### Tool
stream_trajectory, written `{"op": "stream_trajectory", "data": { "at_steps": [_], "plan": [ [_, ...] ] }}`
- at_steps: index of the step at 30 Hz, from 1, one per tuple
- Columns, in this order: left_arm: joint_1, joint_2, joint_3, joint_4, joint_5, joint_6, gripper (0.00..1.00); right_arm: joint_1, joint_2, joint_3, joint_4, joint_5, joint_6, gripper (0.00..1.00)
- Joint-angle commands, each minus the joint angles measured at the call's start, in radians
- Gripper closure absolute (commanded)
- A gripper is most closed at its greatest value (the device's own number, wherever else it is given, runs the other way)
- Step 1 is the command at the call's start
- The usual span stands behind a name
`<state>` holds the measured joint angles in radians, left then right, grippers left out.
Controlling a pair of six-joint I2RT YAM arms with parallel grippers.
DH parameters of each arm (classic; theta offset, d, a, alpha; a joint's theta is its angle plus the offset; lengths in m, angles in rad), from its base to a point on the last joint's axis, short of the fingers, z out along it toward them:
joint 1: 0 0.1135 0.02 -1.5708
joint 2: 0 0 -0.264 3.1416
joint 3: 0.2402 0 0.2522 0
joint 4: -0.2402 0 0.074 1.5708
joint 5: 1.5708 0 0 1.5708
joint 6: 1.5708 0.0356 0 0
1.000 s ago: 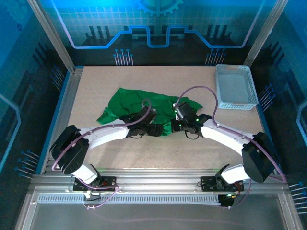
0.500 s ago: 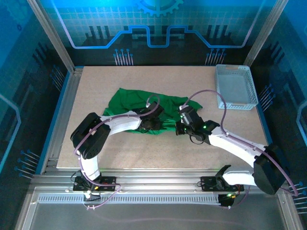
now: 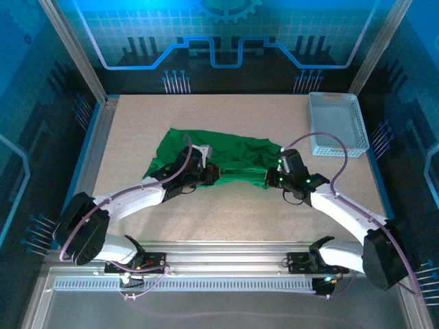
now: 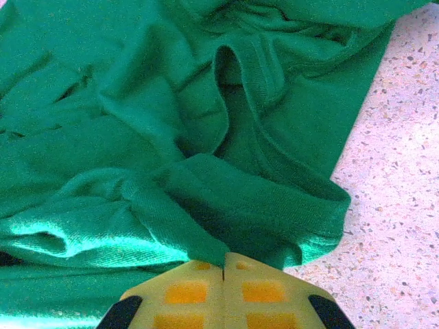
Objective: Fold the inside-out t-shirt
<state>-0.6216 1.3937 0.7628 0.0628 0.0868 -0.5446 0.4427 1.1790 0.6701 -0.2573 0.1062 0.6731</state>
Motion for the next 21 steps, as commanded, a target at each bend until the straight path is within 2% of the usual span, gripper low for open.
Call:
{"op": "stream_trajectory", "data": {
  "at_steps": [1, 4, 6, 10, 13, 14, 19, 21],
  "plan": [
    [0.016, 0.019, -0.026, 0.090, 0.074, -0.020, 1.00, -0.023, 0.030, -0.001, -0.018, 0.010, 0.038, 1.00],
    [0.017, 0.038, -0.036, 0.093, 0.066, -0.029, 1.00, -0.024, 0.044, 0.000, -0.040, 0.029, 0.029, 0.98],
    [0.022, 0.045, -0.045, 0.097, 0.065, -0.035, 1.00, -0.024, 0.042, 0.004, -0.059, 0.042, 0.008, 0.91],
    [0.026, 0.051, -0.070, 0.126, 0.088, -0.044, 1.00, 0.004, 0.024, 0.057, -0.143, 0.120, -0.069, 0.62],
    [0.026, 0.062, -0.087, 0.159, 0.116, -0.051, 1.00, 0.100, 0.004, 0.101, -0.165, 0.186, -0.174, 0.50],
    [0.025, 0.067, -0.093, 0.170, 0.123, -0.054, 1.00, 0.128, 0.006, 0.119, -0.170, 0.194, -0.194, 0.49],
    [0.011, 0.091, -0.108, 0.201, 0.143, -0.058, 1.00, 0.205, 0.106, 0.174, -0.120, 0.034, -0.245, 0.50],
    [0.004, 0.094, -0.108, 0.200, 0.140, -0.054, 1.00, 0.238, 0.173, 0.200, -0.102, 0.027, -0.254, 0.51]
  ]
}}
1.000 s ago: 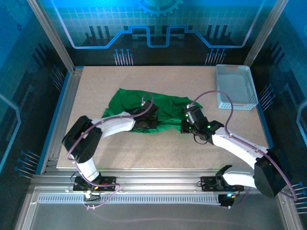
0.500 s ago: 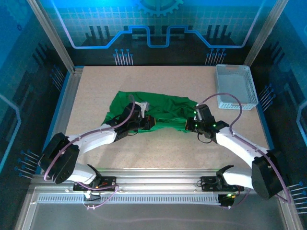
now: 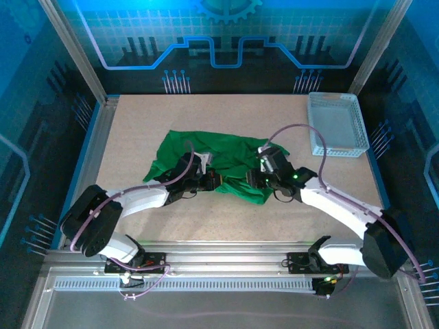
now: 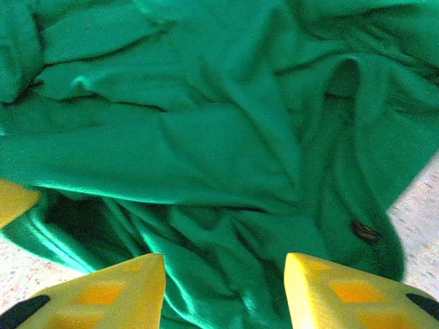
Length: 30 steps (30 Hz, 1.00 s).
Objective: Fold the inside-out t-shirt
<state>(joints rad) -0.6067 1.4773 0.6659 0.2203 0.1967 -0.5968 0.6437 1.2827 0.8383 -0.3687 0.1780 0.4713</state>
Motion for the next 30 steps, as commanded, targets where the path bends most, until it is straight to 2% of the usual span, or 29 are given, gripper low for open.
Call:
{"op": "stream_trajectory", "data": {
  "at_steps": [1, 6, 11, 17, 19, 25, 30],
  "plan": [
    [-0.014, 0.009, -0.012, 0.043, 0.029, -0.001, 1.00, 0.050, 0.095, 0.036, 0.013, -0.045, -0.059, 0.51],
    [-0.019, -0.003, -0.018, 0.044, 0.023, 0.002, 1.00, 0.105, 0.237, 0.118, 0.000, 0.008, -0.072, 0.52],
    [-0.018, -0.010, -0.020, 0.032, 0.012, 0.008, 1.00, 0.133, 0.309, 0.152, -0.028, 0.058, -0.080, 0.58],
    [-0.018, -0.022, -0.023, 0.025, -0.009, 0.012, 1.00, 0.145, 0.316, 0.157, -0.054, 0.115, -0.083, 0.91],
    [-0.018, -0.023, -0.018, 0.012, -0.021, 0.015, 1.00, 0.147, 0.303, 0.154, -0.062, 0.128, -0.084, 1.00],
    [-0.007, 0.013, 0.051, -0.136, -0.125, 0.015, 1.00, 0.148, 0.161, 0.122, -0.047, 0.083, -0.118, 1.00],
    [0.060, 0.075, 0.093, -0.203, -0.124, -0.022, 0.94, 0.133, -0.044, 0.009, 0.064, -0.032, -0.159, 1.00]
  ]
}}
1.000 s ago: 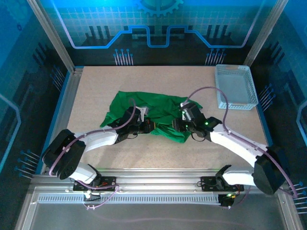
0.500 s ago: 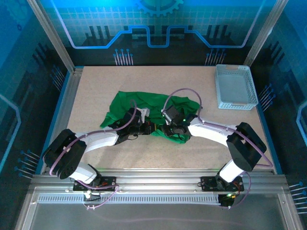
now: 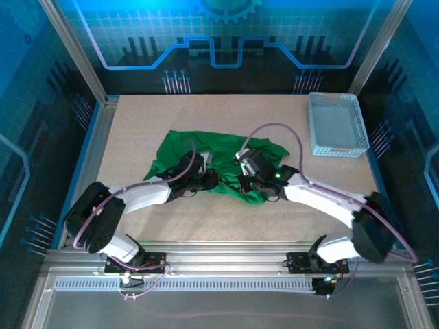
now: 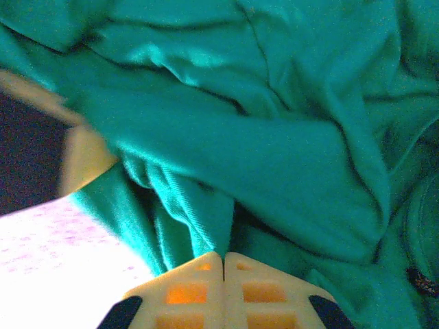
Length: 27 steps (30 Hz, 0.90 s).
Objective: Fold the inside-out t-shirt
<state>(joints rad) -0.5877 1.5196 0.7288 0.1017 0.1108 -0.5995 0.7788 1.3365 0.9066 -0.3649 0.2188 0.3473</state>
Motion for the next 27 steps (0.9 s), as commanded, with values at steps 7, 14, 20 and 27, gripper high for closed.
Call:
{"op": "stream_trajectory", "data": {
  "at_steps": [7, 14, 20, 27],
  "plan": [
    [0.069, 0.061, 0.059, -0.158, -0.070, 0.003, 0.77, -0.141, -0.197, -0.185, 0.136, -0.210, 0.056, 1.00],
    [-0.030, -0.031, 0.087, -0.261, -0.240, 0.121, 0.51, -0.161, -0.148, -0.223, 0.163, -0.206, 0.084, 1.00],
    [-0.064, -0.036, 0.109, -0.284, -0.270, 0.142, 0.45, -0.153, -0.125, -0.181, 0.107, -0.107, 0.088, 0.87],
    [-0.058, -0.009, 0.109, -0.259, -0.258, 0.108, 0.51, -0.014, -0.086, -0.042, -0.118, 0.227, -0.008, 0.53]
  ]
}}
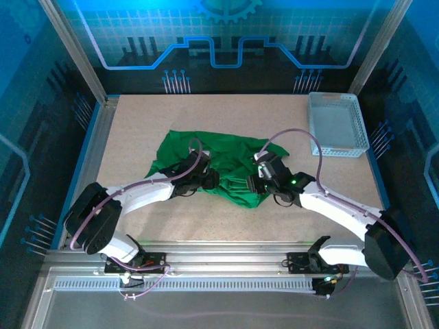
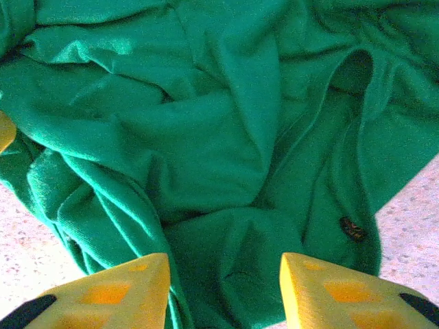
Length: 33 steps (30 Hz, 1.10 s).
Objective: Fold the inside-out t-shirt
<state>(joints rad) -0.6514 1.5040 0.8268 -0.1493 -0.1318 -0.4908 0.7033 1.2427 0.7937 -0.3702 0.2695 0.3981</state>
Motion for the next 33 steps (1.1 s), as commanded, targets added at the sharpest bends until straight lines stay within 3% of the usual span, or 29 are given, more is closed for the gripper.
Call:
{"op": "stream_trajectory", "data": {
  "at_steps": [1, 5, 7, 15, 30, 33],
  "plan": [
    [0.011, 0.003, 0.002, 0.004, -0.005, -0.008, 0.51, 0.082, 0.009, 0.080, -0.115, 0.160, -0.091, 0.54],
    [0.055, -0.011, -0.043, 0.071, 0.073, -0.040, 0.52, 0.173, 0.035, 0.075, -0.017, -0.025, -0.136, 0.55],
    [0.079, -0.017, -0.062, 0.096, 0.104, -0.058, 0.52, 0.218, 0.098, 0.102, 0.016, -0.052, -0.150, 0.54],
    [0.102, -0.025, -0.098, 0.131, 0.146, -0.074, 0.52, 0.265, 0.365, 0.265, 0.026, 0.029, -0.220, 0.57],
    [0.102, -0.048, -0.135, 0.185, 0.159, -0.082, 0.52, 0.230, 0.519, 0.306, 0.051, 0.097, -0.243, 0.54],
    [0.103, -0.058, -0.142, 0.194, 0.165, -0.081, 0.52, 0.214, 0.516, 0.299, 0.052, 0.088, -0.222, 0.65]
  ]
}}
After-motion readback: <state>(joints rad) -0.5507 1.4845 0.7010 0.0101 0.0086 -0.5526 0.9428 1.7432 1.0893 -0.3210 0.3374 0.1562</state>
